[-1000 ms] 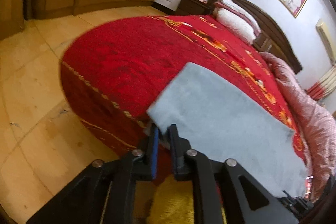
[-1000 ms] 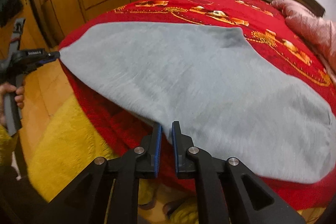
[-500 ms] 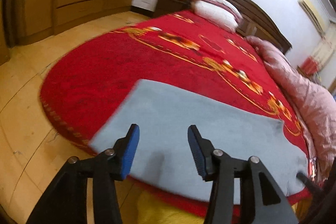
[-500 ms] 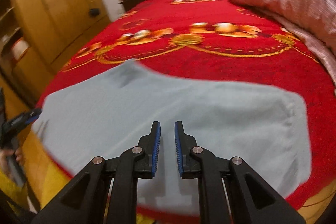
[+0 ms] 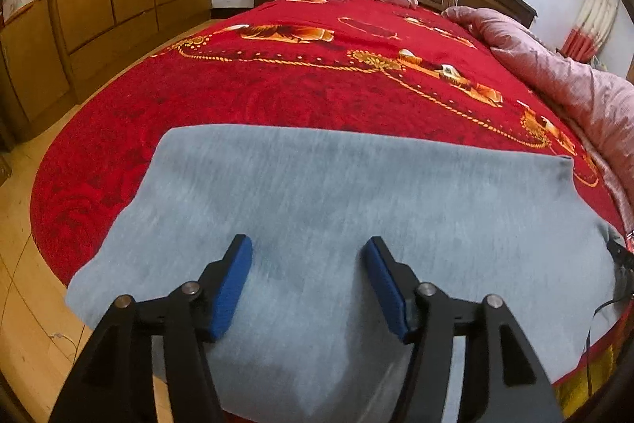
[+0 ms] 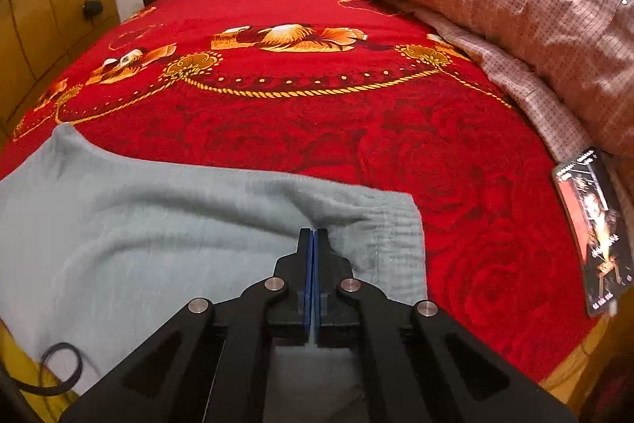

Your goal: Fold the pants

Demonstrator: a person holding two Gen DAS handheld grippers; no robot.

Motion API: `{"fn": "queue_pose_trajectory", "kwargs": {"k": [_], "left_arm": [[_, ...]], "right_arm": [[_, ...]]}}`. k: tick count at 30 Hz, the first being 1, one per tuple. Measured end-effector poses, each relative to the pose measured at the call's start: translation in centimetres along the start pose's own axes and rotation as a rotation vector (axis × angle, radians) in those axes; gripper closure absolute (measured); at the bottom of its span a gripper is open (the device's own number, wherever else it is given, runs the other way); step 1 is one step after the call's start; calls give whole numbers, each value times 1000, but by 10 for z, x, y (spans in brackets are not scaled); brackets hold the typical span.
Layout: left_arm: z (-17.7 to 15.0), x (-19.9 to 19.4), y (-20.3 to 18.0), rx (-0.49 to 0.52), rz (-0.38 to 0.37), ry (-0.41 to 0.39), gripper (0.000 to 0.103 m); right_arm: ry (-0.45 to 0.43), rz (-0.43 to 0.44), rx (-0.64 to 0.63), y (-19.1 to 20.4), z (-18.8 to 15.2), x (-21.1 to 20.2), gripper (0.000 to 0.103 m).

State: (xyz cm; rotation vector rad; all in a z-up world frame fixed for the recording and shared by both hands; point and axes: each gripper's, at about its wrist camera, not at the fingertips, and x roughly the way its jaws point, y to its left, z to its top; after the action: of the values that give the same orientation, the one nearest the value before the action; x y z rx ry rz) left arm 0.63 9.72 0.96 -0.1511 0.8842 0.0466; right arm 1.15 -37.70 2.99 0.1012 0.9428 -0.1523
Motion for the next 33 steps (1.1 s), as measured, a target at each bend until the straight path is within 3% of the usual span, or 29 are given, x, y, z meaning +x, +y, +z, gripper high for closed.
{"fn": "queue_pose_trajectory", "kwargs": {"k": [4, 8, 10, 12, 16, 19, 22, 26, 30, 33], "left_arm": [[8, -4, -6, -25, 7, 37, 40], [21, -13, -36, -19, -140, 47, 40], [29, -14, -64, 33, -216, 53, 40], [34, -13, -94, 97, -274, 62, 43], [39, 8, -164, 194, -384, 118, 64], [37, 38, -203, 255, -349, 173, 72], [39, 52, -215, 286, -275, 130, 73], [41, 56, -219, 301, -251, 139, 73], [38, 50, -220, 303, -232, 147, 72], [35, 41, -231, 304, -228, 166, 62]], "right_arm": [[-4, 201, -38, 20, -4, -33, 96], [63, 310, -103, 33, -17, -43, 95], [89, 305, -129, 33, -24, -40, 95], [116, 201, -196, 34, -36, -34, 95], [151, 110, -253, 18, -52, -30, 95], [156, 37, -246, -11, -63, -34, 97], [162, 85, -201, -27, -65, -35, 97], [139, 111, -168, -33, -64, -43, 96], [100, 176, -102, -41, -57, -61, 85], [80, 220, -52, -55, -56, -71, 81]]}}
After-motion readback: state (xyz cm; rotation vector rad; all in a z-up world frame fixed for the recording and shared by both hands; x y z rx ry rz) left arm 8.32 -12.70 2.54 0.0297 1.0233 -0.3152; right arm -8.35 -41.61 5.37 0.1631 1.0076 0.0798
